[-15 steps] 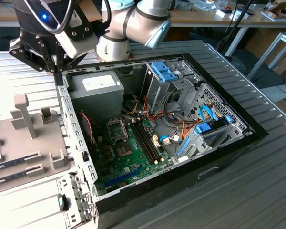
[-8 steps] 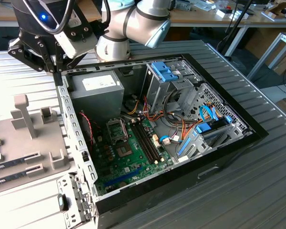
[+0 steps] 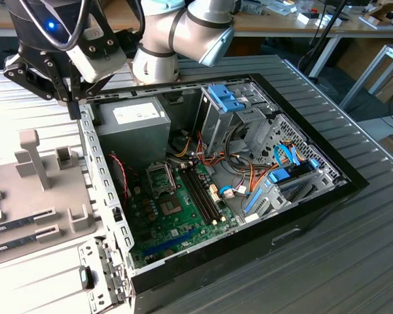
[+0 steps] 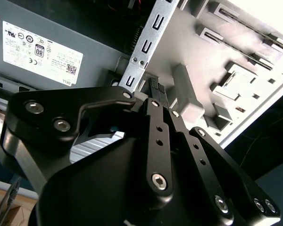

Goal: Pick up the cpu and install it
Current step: 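Reach for the cpu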

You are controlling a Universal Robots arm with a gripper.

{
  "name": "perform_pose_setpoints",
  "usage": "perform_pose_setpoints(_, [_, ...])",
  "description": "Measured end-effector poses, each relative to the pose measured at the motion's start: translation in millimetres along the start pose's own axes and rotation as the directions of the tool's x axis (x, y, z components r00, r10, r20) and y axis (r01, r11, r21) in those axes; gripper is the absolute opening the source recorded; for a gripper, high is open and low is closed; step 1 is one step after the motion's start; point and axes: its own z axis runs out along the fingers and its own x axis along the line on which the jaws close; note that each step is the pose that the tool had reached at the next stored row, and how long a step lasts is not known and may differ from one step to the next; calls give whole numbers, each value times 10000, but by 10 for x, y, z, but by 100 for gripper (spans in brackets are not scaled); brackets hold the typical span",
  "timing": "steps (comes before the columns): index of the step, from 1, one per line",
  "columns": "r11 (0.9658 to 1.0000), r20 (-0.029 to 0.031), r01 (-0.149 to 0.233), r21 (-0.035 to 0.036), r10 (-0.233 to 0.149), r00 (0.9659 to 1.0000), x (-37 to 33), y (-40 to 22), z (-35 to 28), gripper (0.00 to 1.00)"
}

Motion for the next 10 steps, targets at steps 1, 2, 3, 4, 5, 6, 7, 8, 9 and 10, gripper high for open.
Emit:
perform_pose_setpoints(1, [10000,0,0,0,0,10000,3,0,1,10])
perform_pose_setpoints(2, [10000,0,0,-1,0,10000,5,0,2,10])
perform_pose_setpoints(3, [10000,0,0,0,0,10000,6,-1,2,10])
perform_pose_setpoints(4, [10000,1,-1,-1,1,10000,10,-1,4,10])
perform_pose_setpoints(5, [10000,0,0,0,0,10000,15,-1,5,10])
perform_pose_setpoints(6, [10000,0,-1,0,1,10000,16,-1,6,10])
perform_pose_setpoints(7, [10000,0,-1,0,1,10000,18,-2,7,10])
perform_pose_setpoints(8, [10000,0,0,0,0,10000,21,-2,8,10])
perform_pose_setpoints(9, [10000,0,0,0,0,10000,22,-2,9,10])
perform_pose_setpoints(10, [10000,0,0,0,0,10000,24,-2,9,10])
